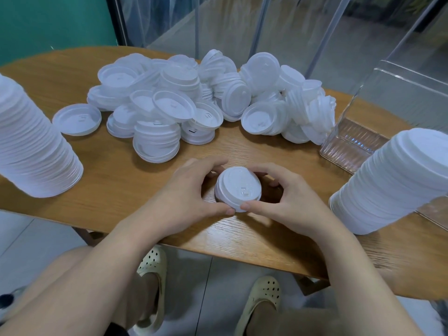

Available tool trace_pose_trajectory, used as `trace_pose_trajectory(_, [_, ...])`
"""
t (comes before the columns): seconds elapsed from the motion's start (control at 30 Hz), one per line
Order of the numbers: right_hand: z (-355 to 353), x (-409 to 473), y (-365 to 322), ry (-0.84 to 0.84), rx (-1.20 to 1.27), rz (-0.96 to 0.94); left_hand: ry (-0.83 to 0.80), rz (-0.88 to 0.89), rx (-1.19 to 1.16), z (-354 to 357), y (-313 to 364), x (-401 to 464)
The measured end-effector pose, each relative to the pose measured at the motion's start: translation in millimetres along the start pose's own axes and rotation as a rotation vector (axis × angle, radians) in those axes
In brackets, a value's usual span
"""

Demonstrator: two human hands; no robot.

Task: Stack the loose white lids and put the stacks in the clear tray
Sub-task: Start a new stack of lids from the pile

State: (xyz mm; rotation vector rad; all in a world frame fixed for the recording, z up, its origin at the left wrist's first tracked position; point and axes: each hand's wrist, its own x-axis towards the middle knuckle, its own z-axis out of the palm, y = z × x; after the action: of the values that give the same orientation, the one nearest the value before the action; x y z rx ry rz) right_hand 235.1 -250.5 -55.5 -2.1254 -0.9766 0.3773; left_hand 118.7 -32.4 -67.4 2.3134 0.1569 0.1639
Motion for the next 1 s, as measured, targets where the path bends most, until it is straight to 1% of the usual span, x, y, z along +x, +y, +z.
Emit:
trace_pose_trajectory(0.27, [3.4, -0.6, 1.0, 0.017, -0.034, -0.01, -0.013, 0.047, 0.028, -6.0, 4.2, -1.4])
trace_pose_trajectory(0.57, [8.9, -1.0, -2.5, 0.061, -0.059, -0.043, -0.005, 0.132, 0.071, -13.3, -6.8, 2.5])
trace_pose_trajectory(0.7, [10.2, -4.0, -4.5, 0.053, -0.084, -0.049, 0.008, 0.117, 0.066, -13.1, -7.0, 2.0])
trace_pose_trajectory(0.9, [13.5, -4.7, -7.7, 0.051, -0.105, -0.019, -0.024, 0.109, 0.093, -17.9, -0.1, -1.8])
trace_pose_trajectory(0.93, [15.8, -4.0, -7.6, 0.062, -0.115, -0.017, -0.015, 0.127, 0.123, -21.9, 0.8, -4.3])
trace_pose_trajectory(0.97, [18.3, -3.2, -8.7, 0.079, -0.129, -0.015, 0.045, 0.167, 0.167, -27.3, 1.2, -6.1])
trace_pose_trajectory(1.0, [21.5, -1.5, -8.8, 0.105, -0.146, -0.013, 0.168, 0.227, 0.217, -34.1, 1.7, -6.7])
